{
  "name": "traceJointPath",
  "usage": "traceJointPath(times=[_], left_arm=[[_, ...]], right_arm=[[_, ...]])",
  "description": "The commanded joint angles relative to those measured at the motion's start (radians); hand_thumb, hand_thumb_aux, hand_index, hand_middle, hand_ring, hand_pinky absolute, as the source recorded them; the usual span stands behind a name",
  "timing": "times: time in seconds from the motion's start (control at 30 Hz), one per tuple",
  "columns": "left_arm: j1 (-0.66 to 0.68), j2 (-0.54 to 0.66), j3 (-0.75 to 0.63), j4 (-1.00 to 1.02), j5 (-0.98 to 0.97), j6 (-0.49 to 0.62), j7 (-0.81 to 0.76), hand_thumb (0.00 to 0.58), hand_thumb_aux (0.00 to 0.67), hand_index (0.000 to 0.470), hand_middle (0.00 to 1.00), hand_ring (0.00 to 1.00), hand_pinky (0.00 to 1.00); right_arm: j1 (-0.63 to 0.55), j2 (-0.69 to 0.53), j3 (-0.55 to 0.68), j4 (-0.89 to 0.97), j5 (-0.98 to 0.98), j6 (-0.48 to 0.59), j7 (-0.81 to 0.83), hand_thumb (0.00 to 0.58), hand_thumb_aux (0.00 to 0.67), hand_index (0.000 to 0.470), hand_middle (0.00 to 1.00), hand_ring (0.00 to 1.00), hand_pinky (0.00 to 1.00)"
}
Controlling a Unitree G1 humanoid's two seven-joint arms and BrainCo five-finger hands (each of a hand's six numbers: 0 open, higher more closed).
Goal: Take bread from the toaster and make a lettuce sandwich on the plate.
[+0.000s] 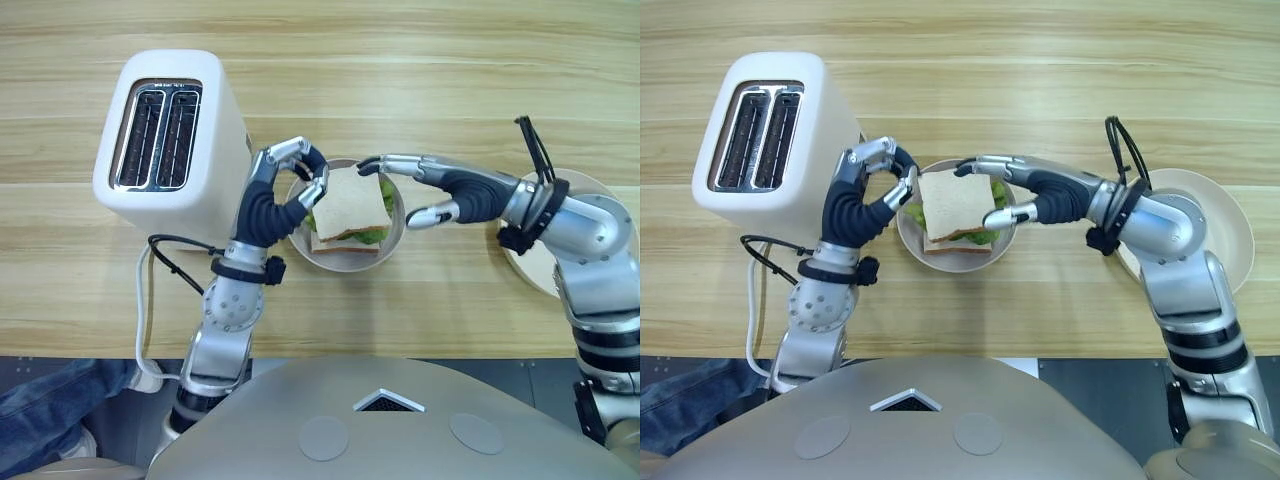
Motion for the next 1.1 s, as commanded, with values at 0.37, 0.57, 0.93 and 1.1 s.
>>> traceJointPath(times=[0.37, 0.57, 0.93, 1.1], left_arm=[[0.104, 0.327, -0.115, 0.179, 0.116, 0.203, -0.354, 0.58, 0.67, 0.47, 1.0, 1.0, 1.0], [-0.151, 0.214, -0.182, 0.459, 0.185, 0.161, -0.307, 0.58, 0.67, 0.47, 1.0, 1.0, 1.0], [-0.663, 0.018, -0.109, 1.048, 0.193, 0.052, -0.128, 0.58, 0.67, 0.47, 1.0, 1.0, 1.0], [-0.682, -0.003, -0.096, 1.119, 0.176, -0.012, -0.091, 0.58, 0.67, 0.47, 1.0, 1.0, 1.0]], right_arm=[[0.177, 0.06, 0.321, 0.25, -0.313, -0.115, -0.052, 0.58, 0.67, 0.47, 0.83, 0.83, 0.83], [0.071, 0.165, 0.373, 0.4, -0.412, -0.076, -0.157, 0.58, 0.67, 0.47, 0.79, 0.79, 0.79], [-0.302, 0.379, 0.273, 0.851, -0.374, -0.043, -0.386, 0.58, 0.67, 0.47, 0.29, 0.29, 0.29], [-0.371, 0.434, 0.235, 0.99, -0.342, -0.129, -0.465, 0.536, 0.486, 0.341, 0.15, 0.15, 0.15]])
